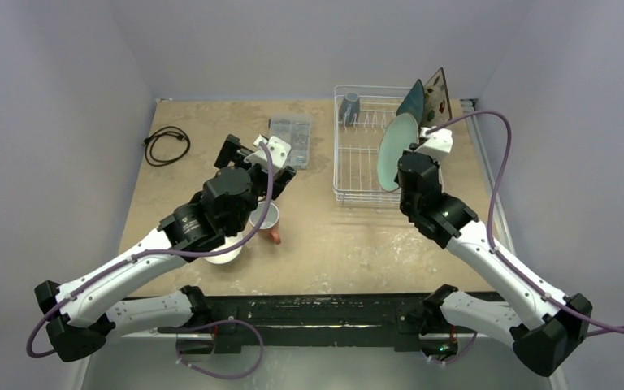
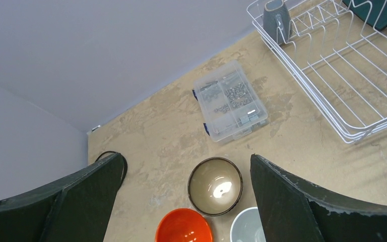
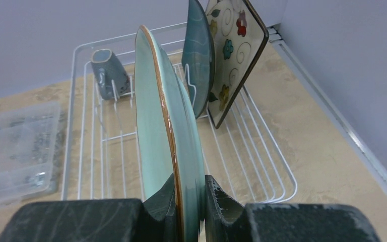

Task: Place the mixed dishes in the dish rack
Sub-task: Insert the plate into the dish rack.

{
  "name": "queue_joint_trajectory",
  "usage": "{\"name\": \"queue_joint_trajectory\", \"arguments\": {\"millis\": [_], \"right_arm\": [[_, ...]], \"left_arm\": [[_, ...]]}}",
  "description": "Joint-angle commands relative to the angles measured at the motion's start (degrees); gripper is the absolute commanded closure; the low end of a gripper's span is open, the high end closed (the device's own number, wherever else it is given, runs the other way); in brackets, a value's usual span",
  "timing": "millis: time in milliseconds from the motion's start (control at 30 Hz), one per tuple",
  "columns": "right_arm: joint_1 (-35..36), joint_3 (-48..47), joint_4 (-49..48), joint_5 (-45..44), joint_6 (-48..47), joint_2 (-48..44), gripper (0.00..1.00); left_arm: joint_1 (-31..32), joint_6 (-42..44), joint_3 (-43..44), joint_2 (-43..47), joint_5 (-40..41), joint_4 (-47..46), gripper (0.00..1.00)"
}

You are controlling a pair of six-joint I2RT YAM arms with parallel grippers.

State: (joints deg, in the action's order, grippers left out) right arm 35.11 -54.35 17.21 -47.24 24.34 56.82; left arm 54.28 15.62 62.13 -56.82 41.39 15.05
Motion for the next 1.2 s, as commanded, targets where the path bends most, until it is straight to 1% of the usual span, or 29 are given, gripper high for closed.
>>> {"name": "queue_joint_trajectory", "arguments": {"millis": [0,100,233,367,533,600,667,767,867,1000,1167], "right_arm": [[0.0,-6.2,-12.1,-8.8,-7.4,3.4,1.00],[-0.1,-8.4,-15.2,-11.5,-11.3,7.2,1.00],[-1.4,-12.0,-19.2,-11.8,-16.2,13.3,1.00],[-4.7,-16.2,-22.4,-10.3,-20.3,20.6,1.00],[-11.2,-23.0,-21.8,-6.2,-21.4,29.3,1.00],[-12.9,-25.9,-21.4,-3.2,-22.9,32.4,1.00],[-13.3,-29.0,-21.3,-2.0,-26.2,35.8,1.00],[-13.4,-33.1,-21.8,-3.9,-31.2,40.7,1.00],[-13.6,-34.5,-24.7,-6.1,-35.7,44.0,1.00],[-13.8,-35.4,-26.2,-6.2,-37.9,47.8,1.00],[-14.1,-36.6,-26.5,-5.6,-38.1,51.5,1.00]], "left_arm": [[-0.1,-0.4,0.1,-0.2,0.9,-2.4,0.05],[-0.1,-1.0,0.3,-0.8,0.3,-1.9,0.05],[-0.1,-0.2,0.0,-1.5,1.1,-2.6,0.06],[-0.1,0.2,-0.2,-1.8,1.4,-2.9,0.05],[-0.1,0.1,-0.2,-1.9,0.3,-3.2,0.06],[-0.2,1.2,-0.8,-2.0,0.8,-4.3,0.06],[-0.3,2.1,-1.2,-2.1,1.5,-5.3,0.06],[-0.5,2.1,-1.2,-2.1,1.1,-5.2,0.06],[-0.7,1.7,-1.2,-2.1,0.5,-5.4,0.06],[-0.8,1.6,-1.3,-2.7,-0.1,-5.3,0.06],[-1.1,1.7,-1.2,-3.2,-0.3,-5.2,0.06]]}}
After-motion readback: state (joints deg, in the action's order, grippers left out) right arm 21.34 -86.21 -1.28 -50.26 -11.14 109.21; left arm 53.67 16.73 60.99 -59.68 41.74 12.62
